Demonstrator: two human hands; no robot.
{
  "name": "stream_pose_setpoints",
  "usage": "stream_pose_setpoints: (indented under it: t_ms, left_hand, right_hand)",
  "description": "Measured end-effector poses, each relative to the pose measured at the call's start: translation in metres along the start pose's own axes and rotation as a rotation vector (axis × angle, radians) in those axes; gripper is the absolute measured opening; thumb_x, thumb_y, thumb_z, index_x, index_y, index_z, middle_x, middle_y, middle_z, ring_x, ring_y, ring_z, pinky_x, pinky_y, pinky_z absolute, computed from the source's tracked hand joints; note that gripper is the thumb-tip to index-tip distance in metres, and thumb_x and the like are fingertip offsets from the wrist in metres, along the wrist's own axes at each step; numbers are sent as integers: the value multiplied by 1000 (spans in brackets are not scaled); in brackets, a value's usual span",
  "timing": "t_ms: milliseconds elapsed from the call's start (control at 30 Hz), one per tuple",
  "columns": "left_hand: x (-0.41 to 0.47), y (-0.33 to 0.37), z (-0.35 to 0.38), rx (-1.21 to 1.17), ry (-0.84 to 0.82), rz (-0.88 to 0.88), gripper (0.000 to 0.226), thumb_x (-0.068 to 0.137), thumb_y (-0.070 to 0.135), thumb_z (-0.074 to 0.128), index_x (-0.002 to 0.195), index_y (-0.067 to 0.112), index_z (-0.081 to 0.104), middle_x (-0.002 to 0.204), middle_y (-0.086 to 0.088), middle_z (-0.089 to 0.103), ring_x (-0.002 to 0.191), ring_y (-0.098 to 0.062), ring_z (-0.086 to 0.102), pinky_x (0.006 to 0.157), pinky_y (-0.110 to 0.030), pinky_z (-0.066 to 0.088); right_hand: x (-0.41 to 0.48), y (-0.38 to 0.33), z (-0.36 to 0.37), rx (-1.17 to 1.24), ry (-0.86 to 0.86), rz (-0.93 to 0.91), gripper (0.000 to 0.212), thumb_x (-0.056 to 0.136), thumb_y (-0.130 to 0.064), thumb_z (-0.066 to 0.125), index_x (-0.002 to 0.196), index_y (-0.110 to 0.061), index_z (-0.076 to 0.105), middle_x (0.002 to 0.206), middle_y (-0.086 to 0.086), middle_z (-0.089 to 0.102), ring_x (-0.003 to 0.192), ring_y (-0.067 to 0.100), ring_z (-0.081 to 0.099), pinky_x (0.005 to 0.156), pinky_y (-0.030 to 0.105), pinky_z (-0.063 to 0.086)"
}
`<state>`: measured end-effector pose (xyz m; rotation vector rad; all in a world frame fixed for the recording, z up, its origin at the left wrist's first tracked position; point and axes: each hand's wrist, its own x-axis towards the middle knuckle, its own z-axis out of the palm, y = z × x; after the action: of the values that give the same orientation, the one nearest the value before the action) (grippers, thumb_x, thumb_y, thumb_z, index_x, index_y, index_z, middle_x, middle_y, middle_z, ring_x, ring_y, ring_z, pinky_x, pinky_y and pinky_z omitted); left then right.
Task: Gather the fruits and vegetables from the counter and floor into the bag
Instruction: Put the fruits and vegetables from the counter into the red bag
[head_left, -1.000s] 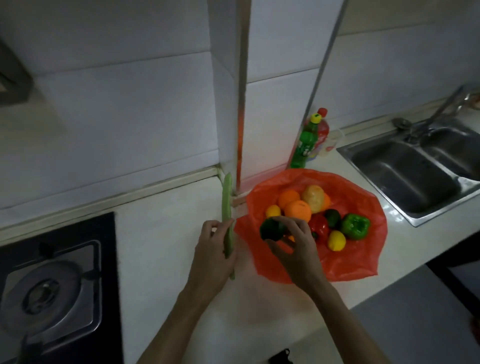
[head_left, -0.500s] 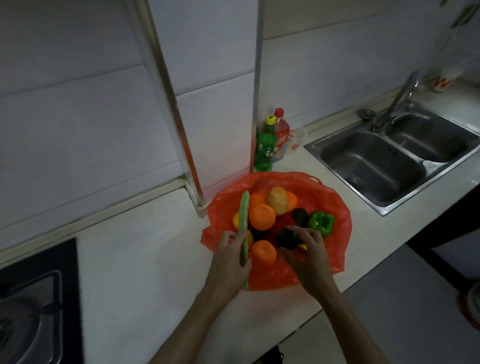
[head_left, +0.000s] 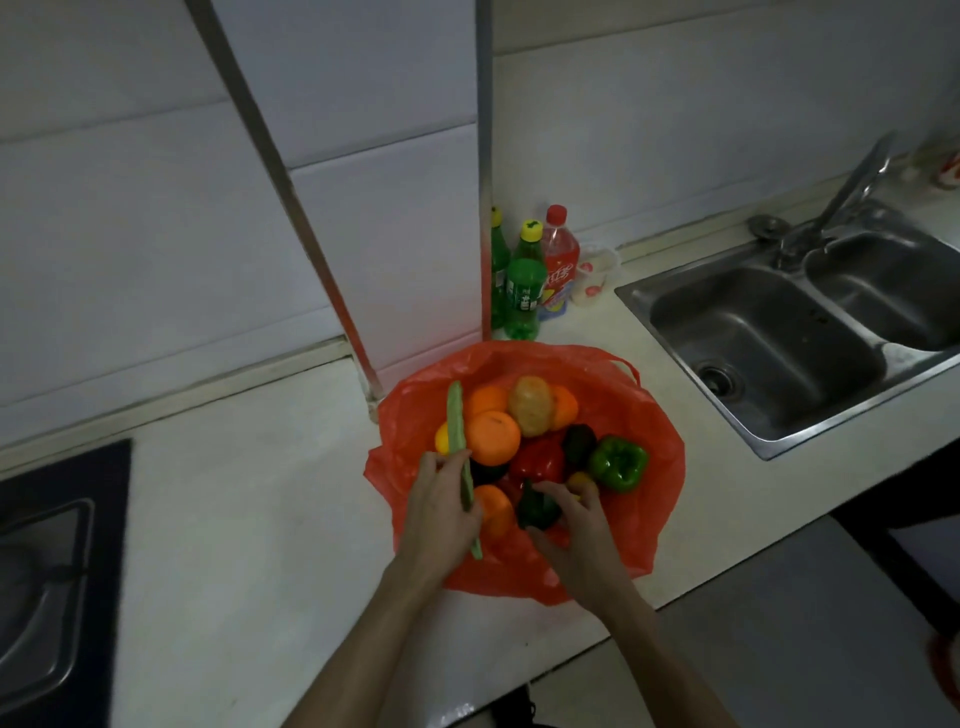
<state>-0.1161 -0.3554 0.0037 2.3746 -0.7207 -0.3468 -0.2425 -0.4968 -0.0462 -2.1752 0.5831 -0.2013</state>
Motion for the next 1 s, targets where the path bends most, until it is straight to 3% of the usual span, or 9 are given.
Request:
stream_pose_setpoints:
  t_ms: [167, 333, 600, 767, 1000]
  left_hand:
    - [12, -1, 7, 43, -5, -69, 58, 79, 12, 64, 134, 18, 46, 106, -1, 42, 87, -14, 48, 69, -24, 40]
    - [10, -11, 11, 74, -38, -85, 54, 77, 14, 63, 129, 17, 49, 105, -6, 47, 96, -23, 52, 78, -37, 47]
    - [-4, -13, -6, 52, 3, 25, 46, 86, 26, 60, 131, 23, 50, 112, 5, 48, 94, -11, 53, 76, -22, 44]
    - [-10, -10, -26, 114, -44, 126, 43, 89, 34, 57, 131, 28, 49, 111, 8, 51, 90, -6, 52, 73, -23, 47]
    - [-20, -23, -45, 194, -134, 248, 54, 85, 52, 49, 134, 34, 41, 113, 9, 52, 98, -9, 52, 73, -30, 51]
  right_hand:
    - [7, 9, -1, -6, -40, -14, 50, 81, -25, 73, 123, -37, 51, 125, -4, 34, 119, 15, 41, 106, 33, 41]
    - [11, 8, -1, -54, -50, -47, 50, 81, -25, 72, 123, -39, 50, 124, -2, 35, 120, 19, 39, 104, 35, 41]
    - [11, 4, -8, -72, 1, -34, 51, 86, -32, 65, 132, -39, 43, 129, 0, 35, 125, 18, 35, 103, 34, 39]
    - [14, -4, -15, -80, 66, -46, 49, 89, -47, 56, 133, -36, 40, 130, -1, 40, 119, 15, 40, 97, 32, 41]
    - [2, -20, -18, -183, 41, 3, 52, 93, -43, 52, 139, -31, 33, 128, -1, 44, 115, 17, 47, 92, 32, 47]
